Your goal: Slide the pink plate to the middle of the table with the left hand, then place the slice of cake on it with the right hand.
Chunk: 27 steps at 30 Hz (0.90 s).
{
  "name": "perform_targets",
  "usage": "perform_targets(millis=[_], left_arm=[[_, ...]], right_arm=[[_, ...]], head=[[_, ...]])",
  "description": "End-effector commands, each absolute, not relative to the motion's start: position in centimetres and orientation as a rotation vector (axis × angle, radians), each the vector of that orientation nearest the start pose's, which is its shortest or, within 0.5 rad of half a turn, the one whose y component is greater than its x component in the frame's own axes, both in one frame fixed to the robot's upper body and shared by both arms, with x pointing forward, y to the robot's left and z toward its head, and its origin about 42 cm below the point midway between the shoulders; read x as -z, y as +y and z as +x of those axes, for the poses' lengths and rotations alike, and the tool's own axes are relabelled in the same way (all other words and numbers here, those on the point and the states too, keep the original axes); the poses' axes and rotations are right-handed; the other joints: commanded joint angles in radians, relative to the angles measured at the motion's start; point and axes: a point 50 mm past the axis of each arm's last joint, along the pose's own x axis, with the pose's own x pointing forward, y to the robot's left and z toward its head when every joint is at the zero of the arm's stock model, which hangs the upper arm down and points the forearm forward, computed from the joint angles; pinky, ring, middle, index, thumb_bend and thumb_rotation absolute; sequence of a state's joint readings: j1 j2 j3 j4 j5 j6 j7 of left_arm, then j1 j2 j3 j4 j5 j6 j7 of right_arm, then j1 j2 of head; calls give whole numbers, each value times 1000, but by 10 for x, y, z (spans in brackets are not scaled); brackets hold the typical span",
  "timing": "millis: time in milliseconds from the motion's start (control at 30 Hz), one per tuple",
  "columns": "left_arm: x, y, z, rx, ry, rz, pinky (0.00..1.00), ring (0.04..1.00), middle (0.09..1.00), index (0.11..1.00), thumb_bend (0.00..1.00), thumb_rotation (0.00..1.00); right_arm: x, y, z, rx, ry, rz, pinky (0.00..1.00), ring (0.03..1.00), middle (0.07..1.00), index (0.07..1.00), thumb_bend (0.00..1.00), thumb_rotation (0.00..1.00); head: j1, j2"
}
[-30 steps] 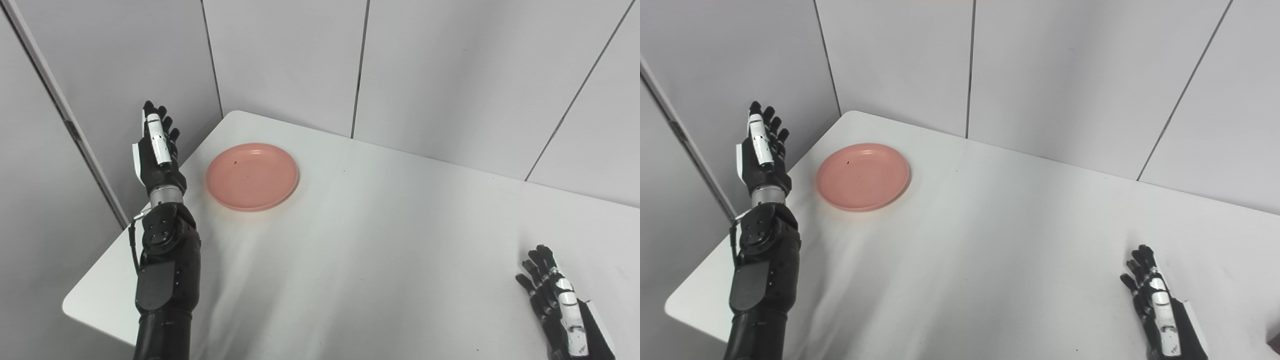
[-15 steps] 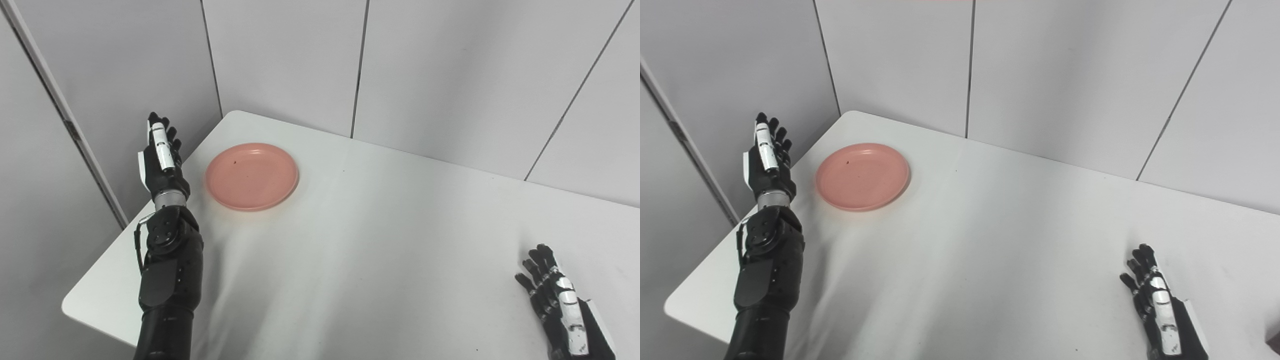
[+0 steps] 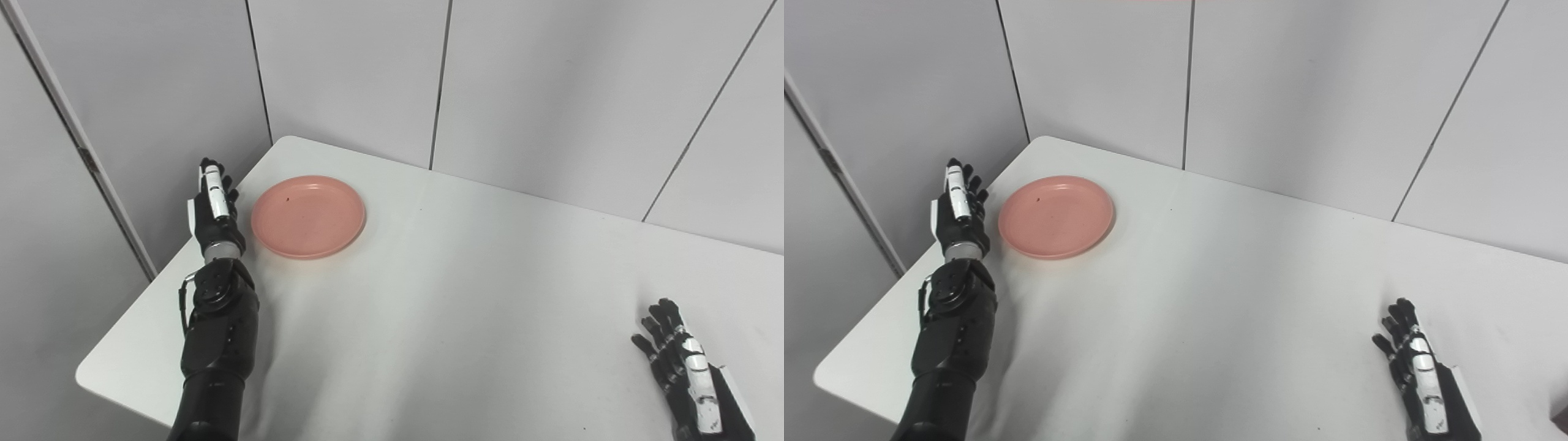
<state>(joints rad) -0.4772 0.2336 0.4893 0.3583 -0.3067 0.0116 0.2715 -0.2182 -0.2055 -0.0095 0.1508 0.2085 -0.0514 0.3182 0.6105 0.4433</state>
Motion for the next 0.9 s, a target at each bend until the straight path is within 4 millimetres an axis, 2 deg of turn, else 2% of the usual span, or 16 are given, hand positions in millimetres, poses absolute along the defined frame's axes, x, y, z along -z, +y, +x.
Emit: perform_targets(millis=[0, 300, 633, 867], left_arm=[[-212, 407, 414, -633, -278, -261, 979, 981, 977, 978, 319, 1000], [-202, 405, 420, -602, -225, -228, 964, 970, 974, 976, 322, 1000], [-194, 391, 431, -548, -187, -217, 957, 969, 975, 977, 311, 1000], [-193, 380, 438, -522, -135, -219, 962, 957, 961, 959, 345, 1000]], right_arm=[[-126, -270, 354, -281, -51, -33, 1000, 1000, 1000, 1000, 198, 1000], [-126, -268, 354, -289, -42, -37, 1000, 1000, 1000, 1000, 203, 1000], [-127, -264, 353, -291, -53, -52, 1000, 1000, 1000, 1000, 206, 1000], [-129, -261, 352, -295, -49, -42, 1000, 1000, 1000, 1000, 204, 1000]], head=[[-2, 1], [-15, -1], [-28, 3], [-43, 8]])
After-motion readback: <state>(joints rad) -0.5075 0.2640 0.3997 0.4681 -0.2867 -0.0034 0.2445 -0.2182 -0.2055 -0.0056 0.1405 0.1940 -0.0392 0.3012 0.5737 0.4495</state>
